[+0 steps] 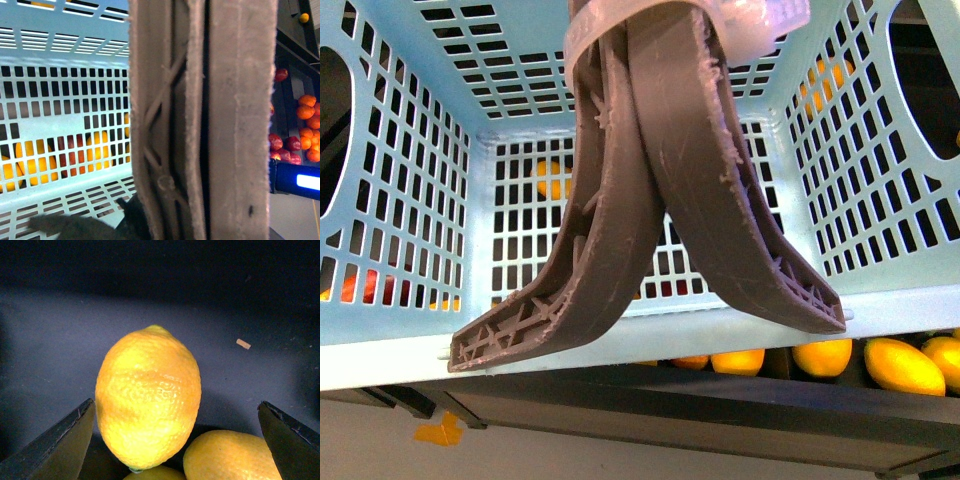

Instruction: Pick lemon and mango into basket

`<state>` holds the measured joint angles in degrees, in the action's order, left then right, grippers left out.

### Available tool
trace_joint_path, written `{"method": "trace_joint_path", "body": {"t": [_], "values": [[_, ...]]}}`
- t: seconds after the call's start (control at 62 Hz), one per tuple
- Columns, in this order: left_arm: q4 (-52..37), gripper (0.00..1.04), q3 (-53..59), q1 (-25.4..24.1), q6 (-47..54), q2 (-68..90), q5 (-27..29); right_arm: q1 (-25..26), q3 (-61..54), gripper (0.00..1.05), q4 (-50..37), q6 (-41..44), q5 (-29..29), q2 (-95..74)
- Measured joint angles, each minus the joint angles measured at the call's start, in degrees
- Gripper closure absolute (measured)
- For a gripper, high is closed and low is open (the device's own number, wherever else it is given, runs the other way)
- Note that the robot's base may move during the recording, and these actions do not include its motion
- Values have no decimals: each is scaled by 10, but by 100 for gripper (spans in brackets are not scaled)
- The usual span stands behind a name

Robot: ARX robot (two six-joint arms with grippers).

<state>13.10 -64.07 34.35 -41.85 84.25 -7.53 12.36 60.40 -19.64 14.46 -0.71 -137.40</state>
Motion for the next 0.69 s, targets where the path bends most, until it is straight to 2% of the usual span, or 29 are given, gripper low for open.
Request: {"method": "trace_joint_path", "body": {"t": [0.532, 0.564, 0.629, 0.693], "values": [[0, 91, 0, 0, 0, 0, 0, -5, 87, 9, 30, -32, 12, -87], [0, 91, 0, 0, 0, 0, 0, -6, 89, 12, 32, -33, 12, -90], [0, 91, 0, 0, 0, 0, 0, -10, 97, 25, 41, -40, 17, -100], [0, 91, 0, 0, 0, 0, 0, -11, 99, 32, 42, -43, 22, -101]]}}
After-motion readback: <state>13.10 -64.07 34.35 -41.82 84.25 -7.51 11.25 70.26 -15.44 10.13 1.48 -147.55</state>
